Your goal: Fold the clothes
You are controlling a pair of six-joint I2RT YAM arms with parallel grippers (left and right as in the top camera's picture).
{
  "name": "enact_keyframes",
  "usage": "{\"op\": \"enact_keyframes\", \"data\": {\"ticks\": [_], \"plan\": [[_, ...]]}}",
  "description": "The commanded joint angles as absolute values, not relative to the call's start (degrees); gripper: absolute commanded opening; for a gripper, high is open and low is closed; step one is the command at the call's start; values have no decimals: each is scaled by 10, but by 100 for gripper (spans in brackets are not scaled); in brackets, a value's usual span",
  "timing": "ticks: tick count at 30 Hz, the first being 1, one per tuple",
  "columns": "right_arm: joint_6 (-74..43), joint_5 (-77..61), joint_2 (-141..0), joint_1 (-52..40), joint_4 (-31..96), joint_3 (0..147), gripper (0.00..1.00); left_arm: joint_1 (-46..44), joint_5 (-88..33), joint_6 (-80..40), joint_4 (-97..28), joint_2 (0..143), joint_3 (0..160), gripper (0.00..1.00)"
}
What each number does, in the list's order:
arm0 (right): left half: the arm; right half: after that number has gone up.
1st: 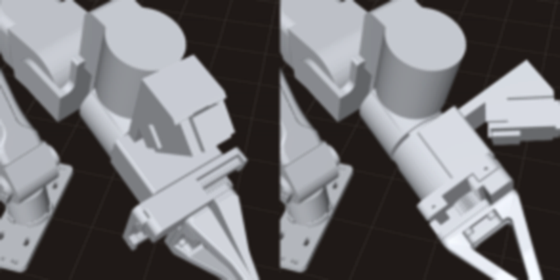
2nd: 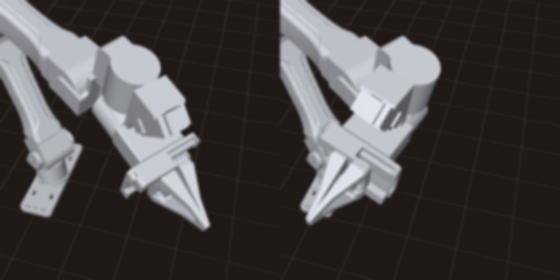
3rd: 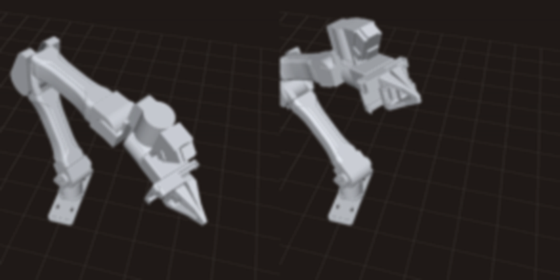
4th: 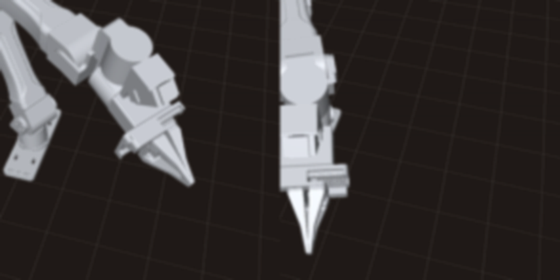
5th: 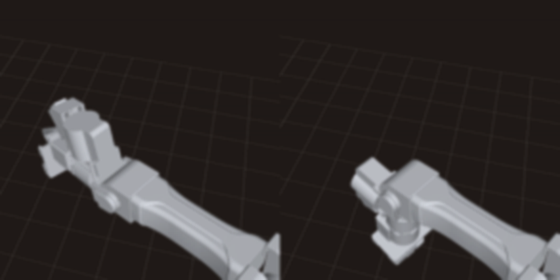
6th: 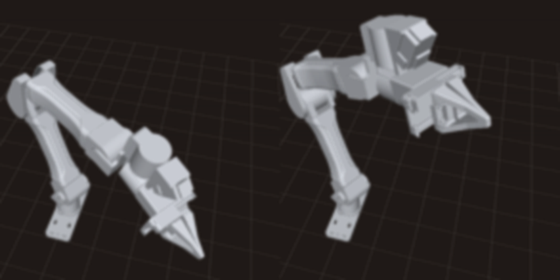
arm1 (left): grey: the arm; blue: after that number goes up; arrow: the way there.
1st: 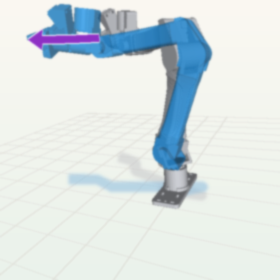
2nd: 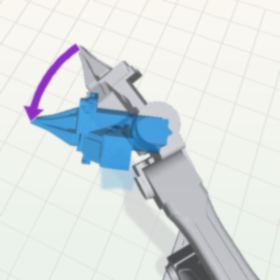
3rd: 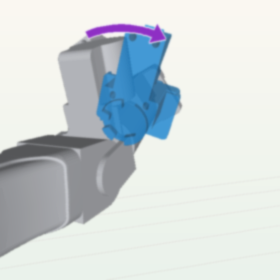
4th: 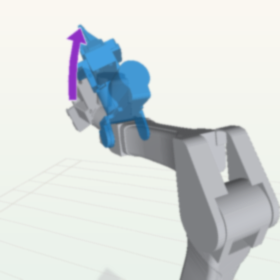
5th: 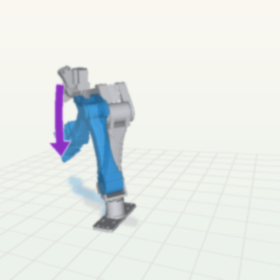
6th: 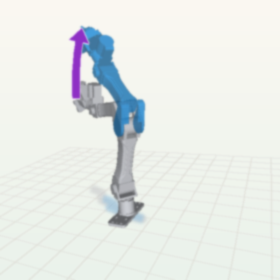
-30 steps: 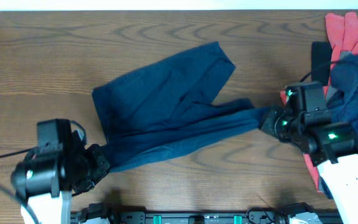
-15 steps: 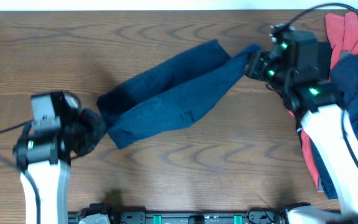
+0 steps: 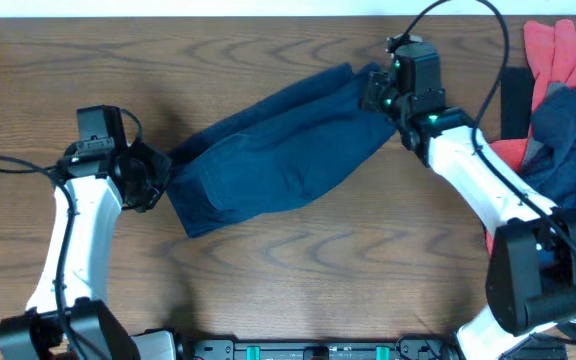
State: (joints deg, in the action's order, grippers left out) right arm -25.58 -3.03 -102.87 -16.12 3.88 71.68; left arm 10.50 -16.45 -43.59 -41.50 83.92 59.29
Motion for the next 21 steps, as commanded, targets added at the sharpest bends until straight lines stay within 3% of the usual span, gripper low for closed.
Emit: {"op": "enact_keyframes", "data": {"ticks": [1, 5, 6, 7, 8, 9, 10, 16, 21], "plan": [[-248, 29, -1041, -166, -1, 728, 1, 116, -96, -474, -412, 846, 598, 6], [-248, 65, -1061, -170, -80, 728, 1, 116, -63, -501, -390, 851, 598, 10], [-248, 66, -1065, -171, -98, 728, 1, 116, -63, -500, -381, 853, 598, 15], [-248, 66, -1071, -172, -114, 728, 8, 116, -63, -500, -370, 856, 598, 32], [-248, 63, -1077, -173, -128, 728, 37, 116, -63, -500, -360, 858, 598, 48], [-248, 59, -1081, -174, -136, 728, 76, 116, -64, -500, -353, 860, 598, 63], [-248, 57, -1085, -175, -137, 728, 99, 116, -64, -500, -347, 860, 598, 75], [-180, 58, -1083, -164, -71, 728, 99, 116, -80, -452, -342, 852, 599, 78], [-189, 55, -1079, -135, 21, 728, 99, 116, -103, -416, -355, 840, 599, 78]]}}
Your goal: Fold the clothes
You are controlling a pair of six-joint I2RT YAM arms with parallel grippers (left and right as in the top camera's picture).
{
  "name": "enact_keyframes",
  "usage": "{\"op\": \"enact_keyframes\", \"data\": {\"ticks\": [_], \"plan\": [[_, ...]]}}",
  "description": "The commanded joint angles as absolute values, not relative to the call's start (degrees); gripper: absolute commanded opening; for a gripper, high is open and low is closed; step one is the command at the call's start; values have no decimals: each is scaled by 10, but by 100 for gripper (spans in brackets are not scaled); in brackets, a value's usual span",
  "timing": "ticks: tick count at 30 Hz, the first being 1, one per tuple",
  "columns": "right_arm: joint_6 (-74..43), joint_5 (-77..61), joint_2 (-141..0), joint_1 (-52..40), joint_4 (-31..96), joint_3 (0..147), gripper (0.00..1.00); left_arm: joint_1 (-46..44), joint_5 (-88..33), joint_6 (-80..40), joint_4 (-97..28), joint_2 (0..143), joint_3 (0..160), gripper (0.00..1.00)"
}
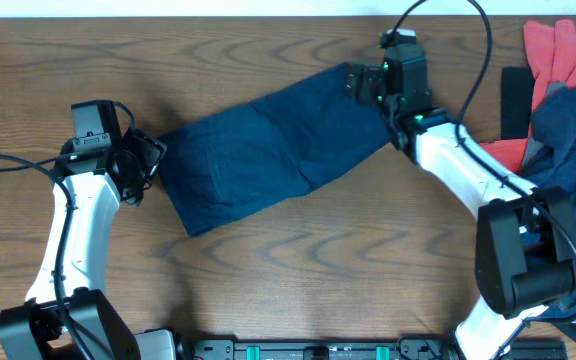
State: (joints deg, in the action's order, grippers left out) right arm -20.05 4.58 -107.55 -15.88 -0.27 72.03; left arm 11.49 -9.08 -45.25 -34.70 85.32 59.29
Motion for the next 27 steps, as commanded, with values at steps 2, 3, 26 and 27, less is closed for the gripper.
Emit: {"op": "enact_keyframes", "data": {"ticks": [2, 3, 26, 27], "plan": [[-199, 32, -1077, -124, 60, 728, 99, 116, -103, -396, -362, 844, 599, 79], [-199, 15, -1077, -118, 82, 728, 99, 116, -103, -387, -361, 847, 599, 81], [-243, -85, -1069, -79, 450, 728, 99, 104, -272, -338, -337, 1076, 599, 91], [-233, -99, -1068, -79, 450, 728, 99, 100, -285, -329, -335, 1079, 599, 84]]}}
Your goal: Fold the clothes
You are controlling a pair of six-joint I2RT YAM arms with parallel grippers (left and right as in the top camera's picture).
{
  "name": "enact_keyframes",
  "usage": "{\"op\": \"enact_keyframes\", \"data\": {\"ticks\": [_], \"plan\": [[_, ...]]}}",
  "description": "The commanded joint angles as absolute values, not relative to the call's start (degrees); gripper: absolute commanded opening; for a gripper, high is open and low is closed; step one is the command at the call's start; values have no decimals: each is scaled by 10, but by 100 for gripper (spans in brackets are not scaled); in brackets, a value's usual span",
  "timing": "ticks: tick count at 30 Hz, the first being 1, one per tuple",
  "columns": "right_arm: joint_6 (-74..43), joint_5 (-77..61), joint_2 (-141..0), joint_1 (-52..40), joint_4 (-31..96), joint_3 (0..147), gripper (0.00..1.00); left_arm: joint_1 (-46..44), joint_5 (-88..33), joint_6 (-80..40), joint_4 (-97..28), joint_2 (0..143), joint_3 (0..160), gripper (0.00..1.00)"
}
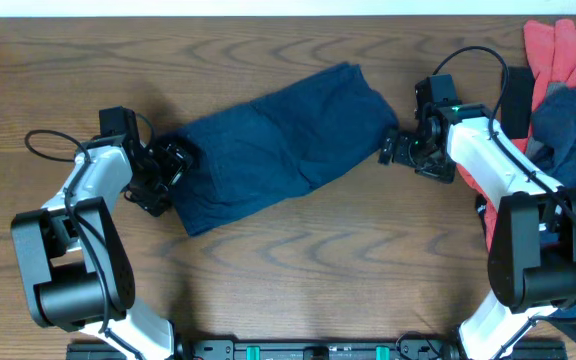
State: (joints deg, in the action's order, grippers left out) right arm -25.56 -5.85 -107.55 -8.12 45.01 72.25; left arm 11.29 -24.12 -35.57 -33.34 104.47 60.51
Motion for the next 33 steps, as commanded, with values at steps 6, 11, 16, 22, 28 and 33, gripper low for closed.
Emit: {"op": "enact_keyframes", "data": {"ticks": [6, 11, 16, 22, 28, 33], "plan": [[-200, -128, -1023, -79, 462, 730, 98, 79, -294, -295, -341, 1080, 599, 6], [-113, -179, -947, -79, 439, 743, 54, 86, -294, -261, -404, 1064, 599, 6], [-55, -264, -923, -83, 380, 759, 1, 91, -293, -216, -509, 1005, 599, 6], [4, -346, -967, -139, 375, 759, 1, 91, -271, -199, -597, 888, 599, 6], [14, -348, -1051, -235, 378, 759, 1, 91, -272, -199, -641, 801, 599, 6], [7, -376, -1131, -316, 367, 759, 1, 91, -272, -199, -671, 768, 614, 6]]}}
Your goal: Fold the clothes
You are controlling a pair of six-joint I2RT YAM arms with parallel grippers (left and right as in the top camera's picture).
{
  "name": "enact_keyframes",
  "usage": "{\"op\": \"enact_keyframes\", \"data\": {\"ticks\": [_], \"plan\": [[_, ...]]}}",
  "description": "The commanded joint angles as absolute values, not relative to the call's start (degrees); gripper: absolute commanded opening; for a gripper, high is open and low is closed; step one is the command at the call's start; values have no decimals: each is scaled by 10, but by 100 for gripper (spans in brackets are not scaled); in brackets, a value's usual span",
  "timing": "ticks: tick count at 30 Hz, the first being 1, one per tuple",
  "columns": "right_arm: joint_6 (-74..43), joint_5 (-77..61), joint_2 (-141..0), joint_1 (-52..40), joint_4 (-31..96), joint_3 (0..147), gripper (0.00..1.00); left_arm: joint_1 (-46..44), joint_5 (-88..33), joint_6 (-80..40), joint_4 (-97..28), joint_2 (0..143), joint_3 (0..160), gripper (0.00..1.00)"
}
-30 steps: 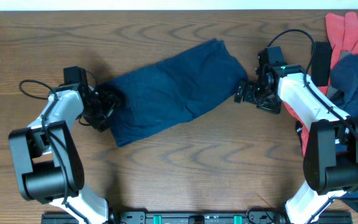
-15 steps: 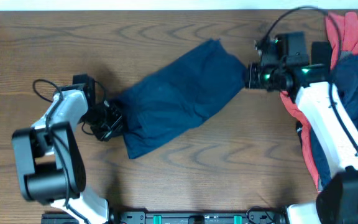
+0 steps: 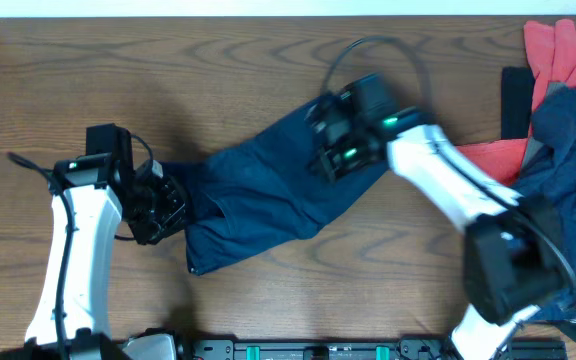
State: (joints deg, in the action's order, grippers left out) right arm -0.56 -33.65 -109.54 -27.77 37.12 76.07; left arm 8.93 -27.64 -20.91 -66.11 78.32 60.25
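A dark blue garment [image 3: 258,195] lies slantwise across the middle of the wooden table [image 3: 118,60]. Its right end is drawn in toward the centre and its left end is bunched with creases. My left gripper [image 3: 173,205] sits at that bunched left edge, shut on the cloth. My right gripper [image 3: 326,150] is over the garment's upper right part and blurred. It looks shut on the cloth's right end, which lies under it. The fingertips themselves are hidden by the wrist.
At the far right edge lies a pile of other clothes: a red piece [image 3: 558,45] over a dark blue one [image 3: 568,150], with a black flat item [image 3: 513,100] beside them. Cables trail from both arms.
My right gripper was off the cloth to its right; now it is over the garment's right part, and that end has shifted left. The left gripper holds the left edge, now creased.
Both grippers first held the garment's ends and it lay rumpled. Then it was stretched flat between them. Then both grippers were just off the cloth. Now both are on it again, and the right end has come in toward the middle.
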Motion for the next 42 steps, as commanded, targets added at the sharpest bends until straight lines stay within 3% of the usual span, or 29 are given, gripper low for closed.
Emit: {"op": "enact_keyframes", "data": {"ticks": [1, 10, 15, 28, 34, 42], "plan": [[7, -387, -1144, -331, 364, 759, 1, 91, -276, -199, -677, 765, 625, 6], [-29, -395, -1223, -452, 261, 759, 1, 92, -311, -207, -707, 763, 802, 6], [-35, -380, -1221, -473, 229, 771, 1, 91, -310, -212, -710, 767, 813, 6], [-40, -126, -1079, -293, 474, 848, 2, 8, -304, -202, -712, 814, 797, 6], [11, -103, -1081, -206, 568, 837, 1, -38, -304, -204, -691, 841, 797, 6], [3, -97, -1101, -187, 545, 744, 1, -95, -305, -220, -658, 849, 797, 6]]}}
